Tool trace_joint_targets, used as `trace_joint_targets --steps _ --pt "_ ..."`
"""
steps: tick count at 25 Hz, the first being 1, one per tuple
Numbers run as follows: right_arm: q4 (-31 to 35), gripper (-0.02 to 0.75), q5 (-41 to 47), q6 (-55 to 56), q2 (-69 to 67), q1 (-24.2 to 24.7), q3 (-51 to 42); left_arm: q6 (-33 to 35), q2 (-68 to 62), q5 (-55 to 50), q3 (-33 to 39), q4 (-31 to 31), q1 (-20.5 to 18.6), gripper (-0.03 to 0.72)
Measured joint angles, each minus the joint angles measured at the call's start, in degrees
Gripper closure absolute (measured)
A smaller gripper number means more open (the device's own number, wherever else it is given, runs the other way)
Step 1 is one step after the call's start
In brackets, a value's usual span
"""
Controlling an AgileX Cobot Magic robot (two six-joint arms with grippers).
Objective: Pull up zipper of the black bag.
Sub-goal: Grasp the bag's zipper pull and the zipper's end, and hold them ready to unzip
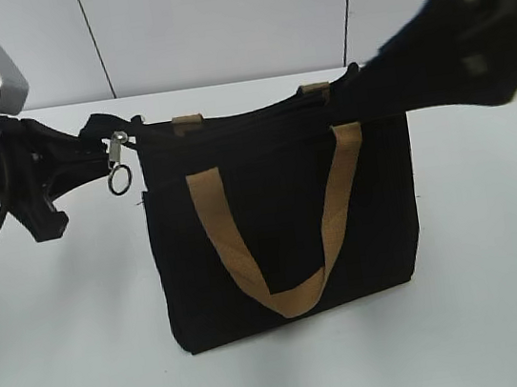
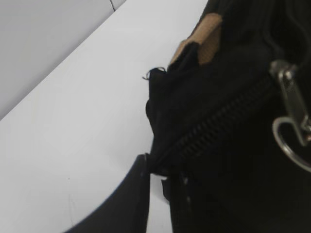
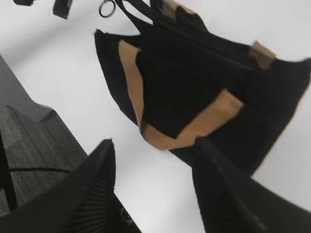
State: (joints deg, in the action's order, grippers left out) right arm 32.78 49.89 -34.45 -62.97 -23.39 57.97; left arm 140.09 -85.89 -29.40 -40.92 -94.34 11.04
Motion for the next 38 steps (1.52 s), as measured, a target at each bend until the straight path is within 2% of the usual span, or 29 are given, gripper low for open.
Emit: trace_joint_targets --steps 6,9,15,20,29,38 --pt "0.22 0.338 -9.33 4.47 -11.71 -12.66 5.02 -1.9 1.39 0.11 1.01 1.54 0.0 0.613" --pt "0.29 0.338 -13.4 8.62 -17.92 -16.5 7.66 -2.14 1.45 0.11 1.01 2.62 0.0 0.613" --pt "0.43 0.338 -18.15 13.96 -28.68 -20.87 14.21 -2.21 1.5 0.11 1.01 3.06 0.0 0.613" --pt "0.7 0.346 -18.7 17.53 -35.01 -22.02 19.86 -2.32 1.5 0.11 1.01 3.12 0.0 0.613" --pt "0.44 0.372 -19.27 19.83 -40.34 -22.02 20.34 -2.38 2.23 0.11 1.01 3.18 0.0 0.613" --pt "-6.9 0.374 -21.76 27.04 -40.35 -21.46 20.45 -2.38 2.81 0.06 1.03 3.22 0.0 0.613"
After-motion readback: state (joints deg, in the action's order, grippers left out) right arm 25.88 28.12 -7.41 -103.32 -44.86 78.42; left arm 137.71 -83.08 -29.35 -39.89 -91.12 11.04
